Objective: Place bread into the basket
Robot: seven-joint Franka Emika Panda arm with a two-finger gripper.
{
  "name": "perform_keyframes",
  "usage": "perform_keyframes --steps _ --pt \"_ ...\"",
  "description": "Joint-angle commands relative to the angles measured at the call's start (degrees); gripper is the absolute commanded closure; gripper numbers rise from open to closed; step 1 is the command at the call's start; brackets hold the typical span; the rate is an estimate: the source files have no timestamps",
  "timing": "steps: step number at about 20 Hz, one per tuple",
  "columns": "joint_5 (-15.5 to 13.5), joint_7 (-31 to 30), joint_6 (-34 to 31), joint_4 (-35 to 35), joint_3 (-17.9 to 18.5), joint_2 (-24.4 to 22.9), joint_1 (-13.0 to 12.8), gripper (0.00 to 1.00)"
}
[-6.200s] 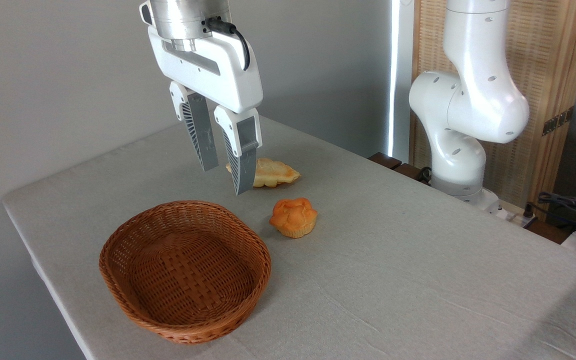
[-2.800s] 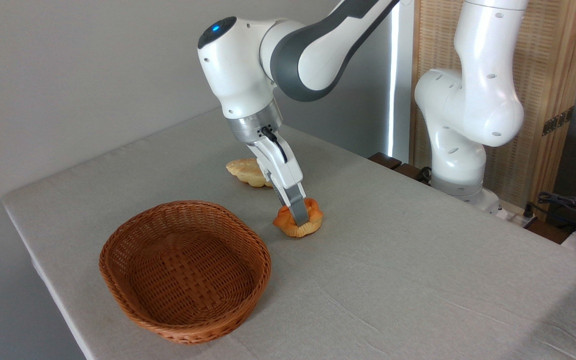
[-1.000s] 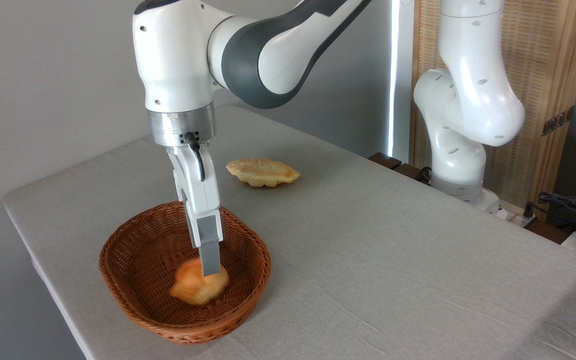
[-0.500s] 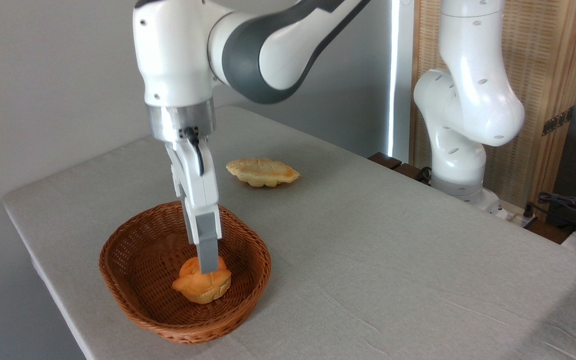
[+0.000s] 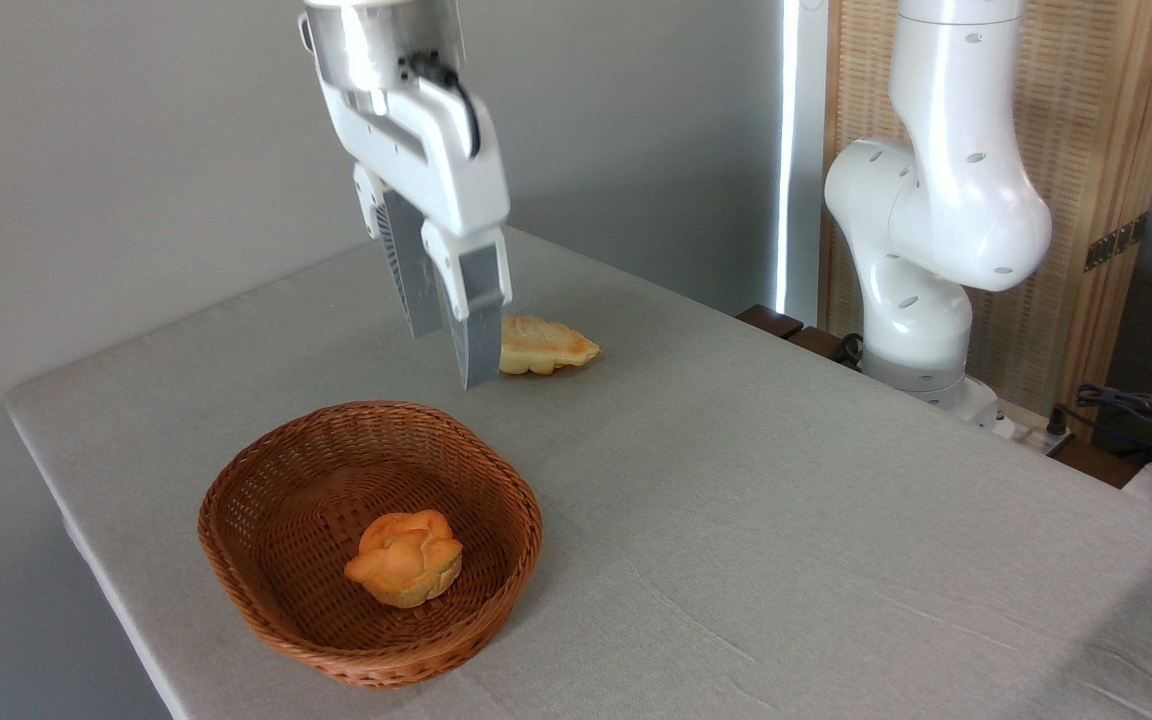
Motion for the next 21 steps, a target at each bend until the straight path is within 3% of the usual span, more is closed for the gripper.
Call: perform_keyframes --steps 1,6,21 --pt "0.0 -6.5 -1.4 1.6 -7.9 1.4 6.4 0.00" --pt "2.6 -4.8 -1.2 1.6 -7.9 1.4 6.7 0.00" --pt "3.5 -2.8 -1.3 1.6 -6.8 1.4 7.1 0.00"
